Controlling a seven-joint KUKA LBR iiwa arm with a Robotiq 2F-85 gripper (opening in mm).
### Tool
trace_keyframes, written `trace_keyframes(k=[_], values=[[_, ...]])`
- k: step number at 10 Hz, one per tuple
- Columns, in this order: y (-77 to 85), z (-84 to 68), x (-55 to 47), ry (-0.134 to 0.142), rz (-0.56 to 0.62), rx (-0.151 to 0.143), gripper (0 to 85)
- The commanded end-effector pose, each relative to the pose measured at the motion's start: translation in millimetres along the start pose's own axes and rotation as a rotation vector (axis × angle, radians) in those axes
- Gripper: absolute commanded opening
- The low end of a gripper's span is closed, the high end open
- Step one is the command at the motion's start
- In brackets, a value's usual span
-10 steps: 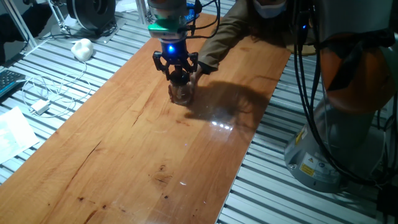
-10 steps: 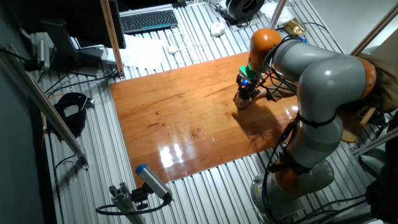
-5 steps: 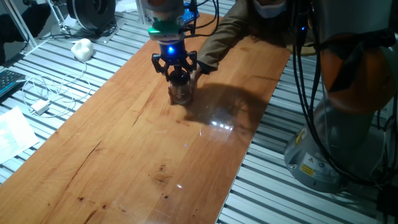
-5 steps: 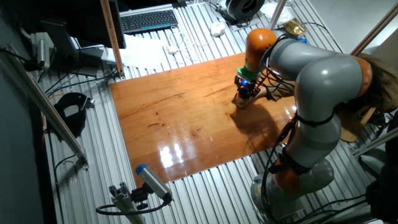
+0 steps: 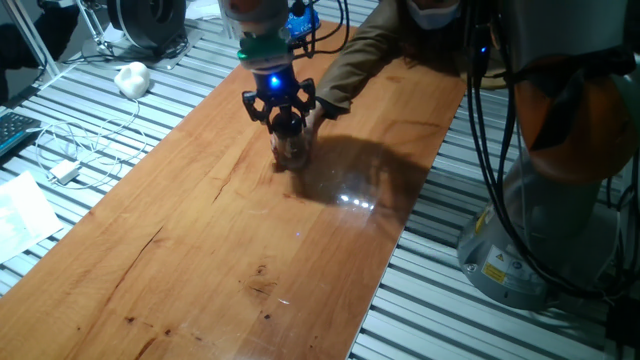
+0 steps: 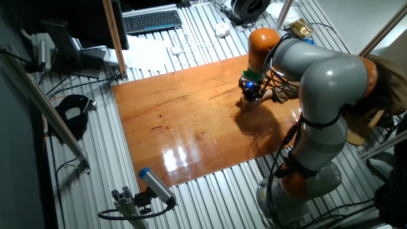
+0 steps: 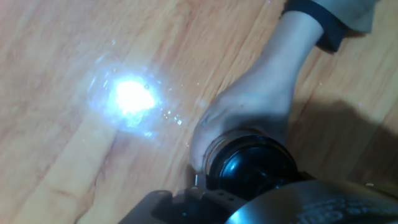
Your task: Unscrew the lid from the jar
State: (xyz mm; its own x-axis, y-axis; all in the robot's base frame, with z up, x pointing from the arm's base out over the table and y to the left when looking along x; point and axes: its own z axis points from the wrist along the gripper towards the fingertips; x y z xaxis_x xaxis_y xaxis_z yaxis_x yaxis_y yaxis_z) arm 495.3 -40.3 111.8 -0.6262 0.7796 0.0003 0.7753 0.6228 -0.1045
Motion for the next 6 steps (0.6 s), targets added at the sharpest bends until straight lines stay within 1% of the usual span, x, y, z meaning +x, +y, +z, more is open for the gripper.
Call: trace_keyframes(k=[1, 4, 6], values=[[0.1, 0.0, 0.1, -0.016, -0.211, 0.004, 0.0], [-0.1, -0.5, 0.4, -0.025, -0.392, 0.028, 0.0], [-0.2, -0.7, 0.6, -0.026, -0.473, 0.027, 0.0]])
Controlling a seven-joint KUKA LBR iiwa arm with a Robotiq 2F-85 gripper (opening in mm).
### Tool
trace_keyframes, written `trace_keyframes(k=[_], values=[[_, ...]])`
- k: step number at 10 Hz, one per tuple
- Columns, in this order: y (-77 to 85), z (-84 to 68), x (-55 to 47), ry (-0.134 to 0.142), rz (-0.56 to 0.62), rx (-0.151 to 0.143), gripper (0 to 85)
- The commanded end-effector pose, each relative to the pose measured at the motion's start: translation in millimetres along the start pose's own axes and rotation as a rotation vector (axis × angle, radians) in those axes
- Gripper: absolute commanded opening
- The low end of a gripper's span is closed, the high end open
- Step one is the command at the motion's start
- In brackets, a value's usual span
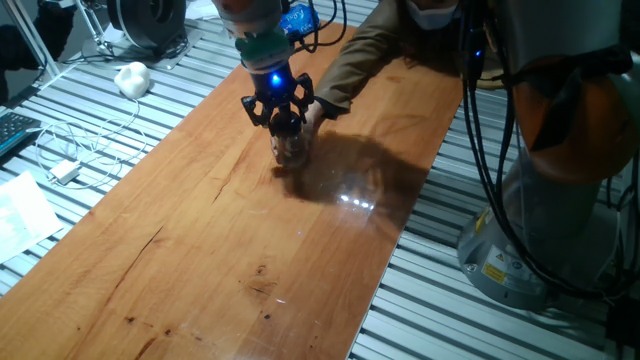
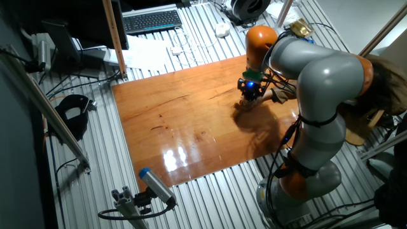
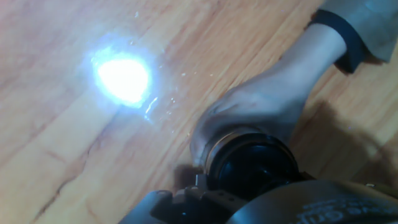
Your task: Unscrew the lid from the jar
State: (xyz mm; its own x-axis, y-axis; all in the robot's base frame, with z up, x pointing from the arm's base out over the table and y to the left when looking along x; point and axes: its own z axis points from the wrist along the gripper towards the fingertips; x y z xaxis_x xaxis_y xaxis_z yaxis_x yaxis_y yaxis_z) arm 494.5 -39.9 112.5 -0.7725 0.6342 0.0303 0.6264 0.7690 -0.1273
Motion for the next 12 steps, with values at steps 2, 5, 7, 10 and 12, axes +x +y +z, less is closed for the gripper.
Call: trace_keyframes(k=[2, 5, 7, 10, 12], values=[[0.1, -0.3, -0.1, -0.042, -0.377, 0.005, 0.0], [-0.5, -0.5, -0.4, -0.061, -0.489, 0.009, 0.0], [-0.4, -0.4, -0.2, -0.062, -0.496, -0.001, 0.0], [-1.4, 1.2, 1.4, -0.069, -0.432, -0.076, 0.0], [-3.2, 1.8, 1.7, -0.058, -0.399, -0.074, 0.0]])
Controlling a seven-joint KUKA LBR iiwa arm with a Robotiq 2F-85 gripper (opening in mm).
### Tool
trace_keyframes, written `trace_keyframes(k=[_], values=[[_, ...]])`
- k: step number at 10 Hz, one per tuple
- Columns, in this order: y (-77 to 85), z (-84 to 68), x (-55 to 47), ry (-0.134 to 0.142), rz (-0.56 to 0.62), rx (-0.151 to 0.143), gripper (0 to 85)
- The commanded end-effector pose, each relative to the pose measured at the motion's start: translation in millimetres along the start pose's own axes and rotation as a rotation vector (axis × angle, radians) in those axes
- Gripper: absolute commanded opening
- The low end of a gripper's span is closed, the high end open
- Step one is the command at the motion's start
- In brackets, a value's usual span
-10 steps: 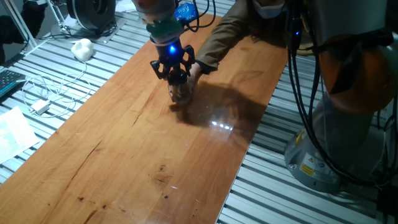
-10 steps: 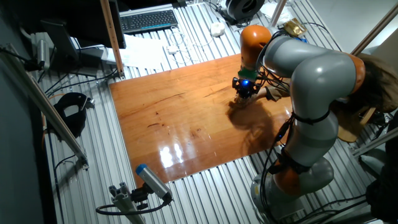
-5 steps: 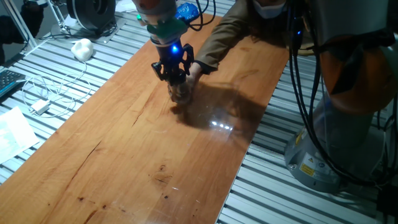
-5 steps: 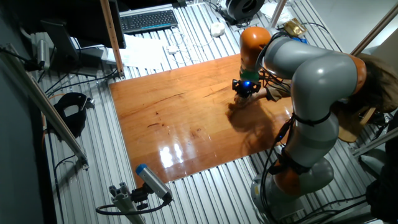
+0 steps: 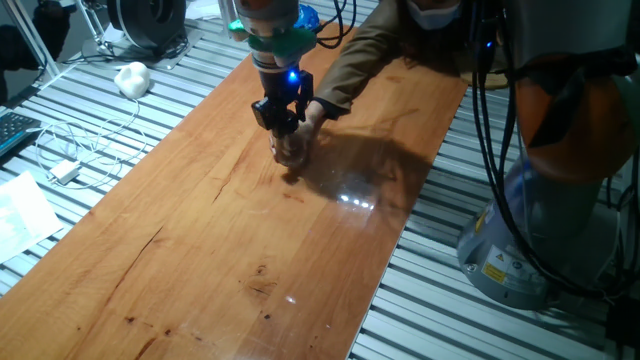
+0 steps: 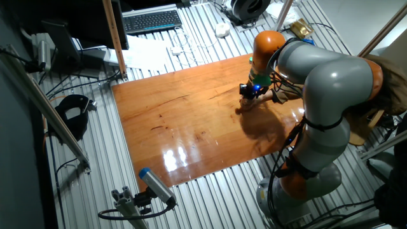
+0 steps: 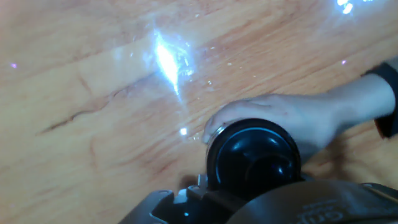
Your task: Unscrew the lid from the jar
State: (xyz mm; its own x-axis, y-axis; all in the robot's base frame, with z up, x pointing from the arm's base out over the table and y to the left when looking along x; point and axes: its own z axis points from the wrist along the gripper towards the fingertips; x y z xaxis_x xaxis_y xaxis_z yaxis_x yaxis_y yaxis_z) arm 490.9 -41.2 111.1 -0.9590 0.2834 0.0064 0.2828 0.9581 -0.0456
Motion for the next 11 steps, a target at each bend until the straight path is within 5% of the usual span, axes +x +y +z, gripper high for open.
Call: trace_keyframes(k=[1, 3, 4, 5, 7, 8, 11], values=[[-0.3, -0.5, 0.0, -0.006, 0.004, 0.006, 0.0], [-0.4, -1.5, 0.3, -0.02, 0.019, 0.029, 34.0], [-0.5, -2.3, 0.7, -0.022, 0.023, 0.037, 34.0], [-1.2, -4.5, 2.0, -0.026, 0.027, 0.049, 51.0], [-1.8, -6.7, 4.0, -0.024, 0.031, 0.043, 51.0], [-1.3, -6.2, 4.6, -0.036, 0.038, 0.035, 34.0], [-2.0, -8.5, 6.7, -0.043, 0.041, 0.02, 34.0]])
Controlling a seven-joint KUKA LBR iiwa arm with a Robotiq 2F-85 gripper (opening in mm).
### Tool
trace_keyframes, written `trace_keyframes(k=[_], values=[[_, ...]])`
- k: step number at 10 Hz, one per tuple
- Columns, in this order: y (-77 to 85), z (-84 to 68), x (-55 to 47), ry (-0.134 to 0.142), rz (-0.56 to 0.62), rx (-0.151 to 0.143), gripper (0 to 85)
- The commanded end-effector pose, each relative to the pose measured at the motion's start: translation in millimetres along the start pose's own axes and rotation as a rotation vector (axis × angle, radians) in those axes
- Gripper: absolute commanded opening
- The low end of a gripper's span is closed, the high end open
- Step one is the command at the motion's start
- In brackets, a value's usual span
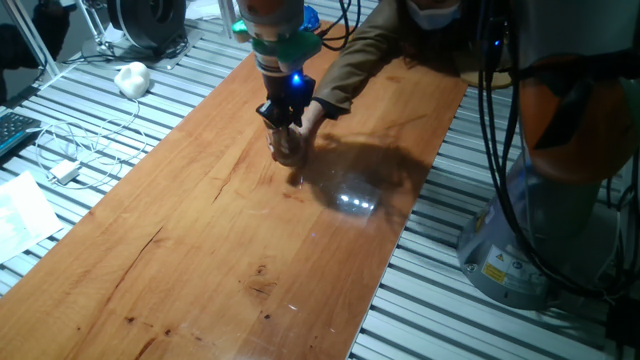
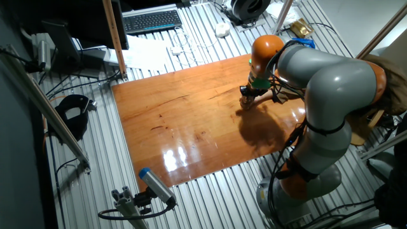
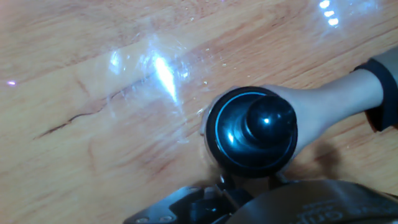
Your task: Unscrew the lid from the jar
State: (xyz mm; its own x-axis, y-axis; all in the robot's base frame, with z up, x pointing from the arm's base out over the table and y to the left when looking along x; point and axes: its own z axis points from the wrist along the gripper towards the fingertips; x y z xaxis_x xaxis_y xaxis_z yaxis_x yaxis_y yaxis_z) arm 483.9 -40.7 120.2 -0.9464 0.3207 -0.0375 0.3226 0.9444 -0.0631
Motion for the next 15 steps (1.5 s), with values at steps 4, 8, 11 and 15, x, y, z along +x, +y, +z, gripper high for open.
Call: trace_keyframes(k=[4, 8, 11, 15], values=[[-0.7, -15.0, 5.9, 0.026, 0.024, -0.01, 34.0], [4.5, -34.4, -6.5, 0.086, 0.041, -0.032, 34.0], [6.7, -34.8, -6.0, 0.074, 0.043, -0.035, 34.0], [10.7, -50.4, 0.7, 0.122, 0.051, -0.013, 34.0]])
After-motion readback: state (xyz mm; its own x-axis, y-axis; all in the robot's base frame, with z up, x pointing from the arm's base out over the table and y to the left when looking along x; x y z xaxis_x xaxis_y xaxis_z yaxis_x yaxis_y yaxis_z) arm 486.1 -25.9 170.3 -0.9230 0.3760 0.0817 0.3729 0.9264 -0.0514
